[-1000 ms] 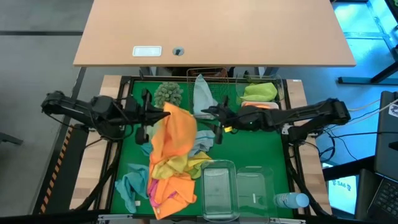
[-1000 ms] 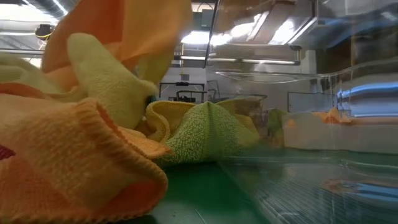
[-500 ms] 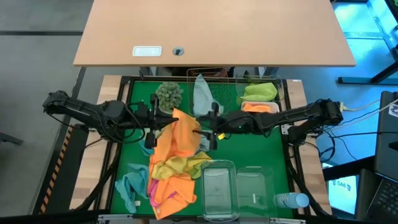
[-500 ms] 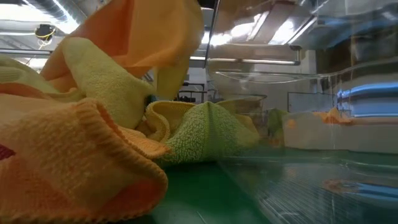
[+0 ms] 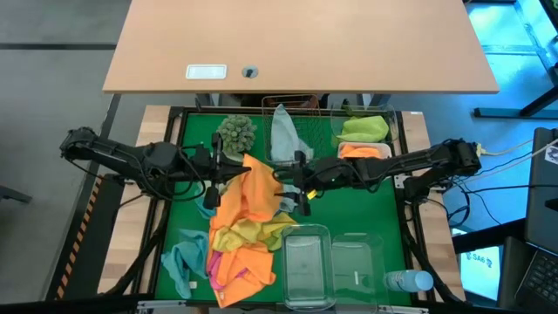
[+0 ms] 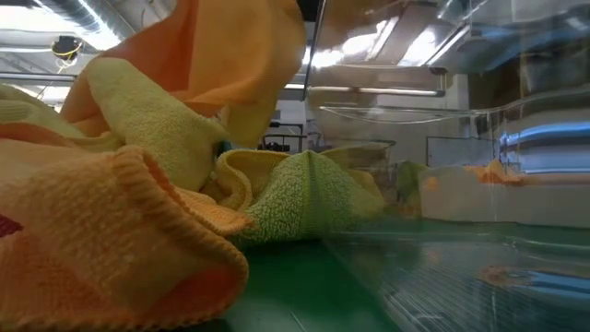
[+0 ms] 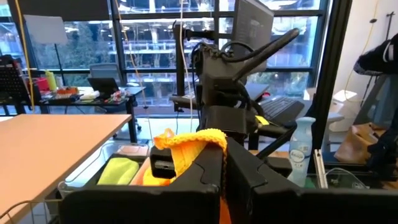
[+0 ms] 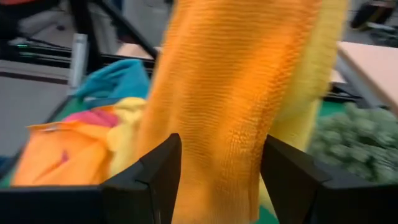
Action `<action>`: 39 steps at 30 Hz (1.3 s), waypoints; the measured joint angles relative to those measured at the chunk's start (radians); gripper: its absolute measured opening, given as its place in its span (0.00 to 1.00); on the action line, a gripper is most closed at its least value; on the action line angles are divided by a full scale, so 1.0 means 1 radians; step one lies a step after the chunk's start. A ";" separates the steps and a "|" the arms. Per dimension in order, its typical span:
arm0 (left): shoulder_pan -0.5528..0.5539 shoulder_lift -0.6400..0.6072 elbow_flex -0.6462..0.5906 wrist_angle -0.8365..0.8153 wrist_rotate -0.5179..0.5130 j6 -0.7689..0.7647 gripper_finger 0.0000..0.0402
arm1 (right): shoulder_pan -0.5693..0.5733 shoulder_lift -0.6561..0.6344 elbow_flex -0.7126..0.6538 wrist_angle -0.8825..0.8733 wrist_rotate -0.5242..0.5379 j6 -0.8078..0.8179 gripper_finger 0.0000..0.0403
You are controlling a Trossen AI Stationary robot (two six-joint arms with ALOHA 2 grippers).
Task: Sort microfiber towel by color & place in baskets
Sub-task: Put the orange microfiber towel into the white bin
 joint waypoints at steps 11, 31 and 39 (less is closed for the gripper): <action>0.000 0.000 0.000 0.000 -0.002 0.000 0.00 | 0.000 0.000 0.000 -0.012 -0.187 0.002 0.51; 0.000 0.000 0.000 -0.003 0.004 -0.002 0.02 | -0.001 -0.011 0.014 -0.067 -0.133 0.077 0.04; -0.002 -0.001 0.000 -0.203 0.039 -0.110 0.18 | 0.000 -0.044 0.234 -0.499 -0.134 0.080 0.01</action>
